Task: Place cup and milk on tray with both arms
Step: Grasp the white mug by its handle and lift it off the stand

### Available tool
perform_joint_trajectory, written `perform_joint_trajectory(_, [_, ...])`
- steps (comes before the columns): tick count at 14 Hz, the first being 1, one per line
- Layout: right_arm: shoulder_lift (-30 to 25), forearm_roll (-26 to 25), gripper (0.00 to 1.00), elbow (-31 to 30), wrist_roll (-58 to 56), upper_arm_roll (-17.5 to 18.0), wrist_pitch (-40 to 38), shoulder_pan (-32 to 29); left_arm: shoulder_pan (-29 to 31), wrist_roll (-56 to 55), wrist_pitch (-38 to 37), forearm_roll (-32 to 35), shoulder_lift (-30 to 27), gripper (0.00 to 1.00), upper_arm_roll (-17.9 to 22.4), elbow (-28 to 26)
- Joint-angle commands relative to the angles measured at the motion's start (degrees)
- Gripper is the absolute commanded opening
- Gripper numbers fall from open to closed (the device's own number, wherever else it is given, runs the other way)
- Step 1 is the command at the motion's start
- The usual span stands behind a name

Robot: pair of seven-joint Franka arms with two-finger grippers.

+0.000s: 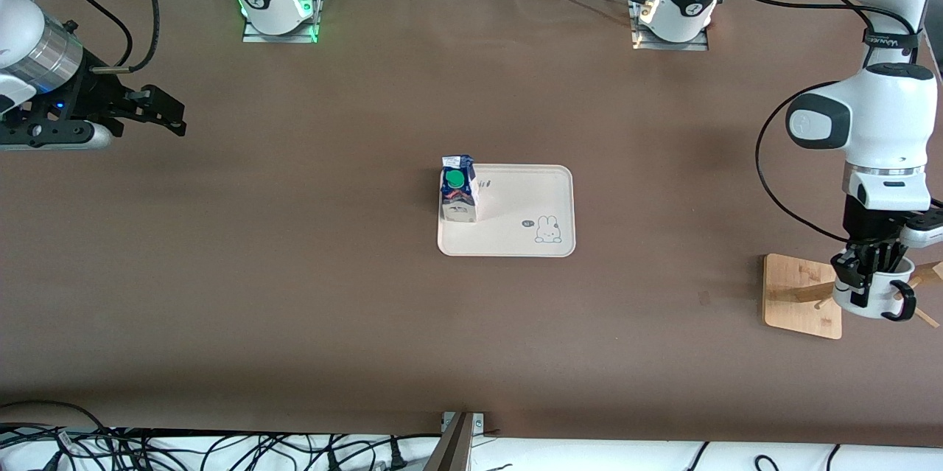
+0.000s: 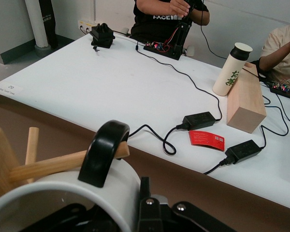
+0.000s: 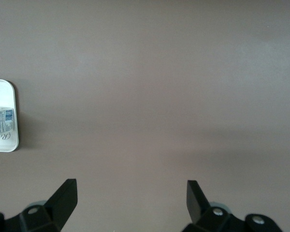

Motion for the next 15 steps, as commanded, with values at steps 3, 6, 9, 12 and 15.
perform_joint_trajectory(3, [1.32,-0.53,1.0,2.63,0.09,0.24,-0.43,-0.84,-0.46,0.99,-0.33,-1.66,-0.05,0.0,-0.15,-1.18])
perform_joint_trajectory(6, [1.58,-0.36,1.0,2.72,0.27,0.24,-0.17,-1.98,-0.63,-4.28,-0.59,-1.92,-1.62,0.0,-2.79,-1.61])
perform_joint_trajectory(9, [1.67,-0.27,1.0,2.72,0.18,0.24,0.1,-1.98,-1.07,-4.73,-2.26,-1.92,-2.86,0.0,-2.96,-1.71])
perform_joint_trajectory(12, [1.76,-0.27,1.0,2.72,0.0,0.24,0.01,-1.98,-1.77,-4.64,-2.26,-1.92,-3.04,0.0,-3.05,-1.62])
perform_joint_trajectory(15, [1.85,-0.36,1.0,2.8,-0.26,0.24,0.01,-1.98,-3.0,-4.29,-6.45,-1.83,-3.13,0.0,-3.4,-1.71])
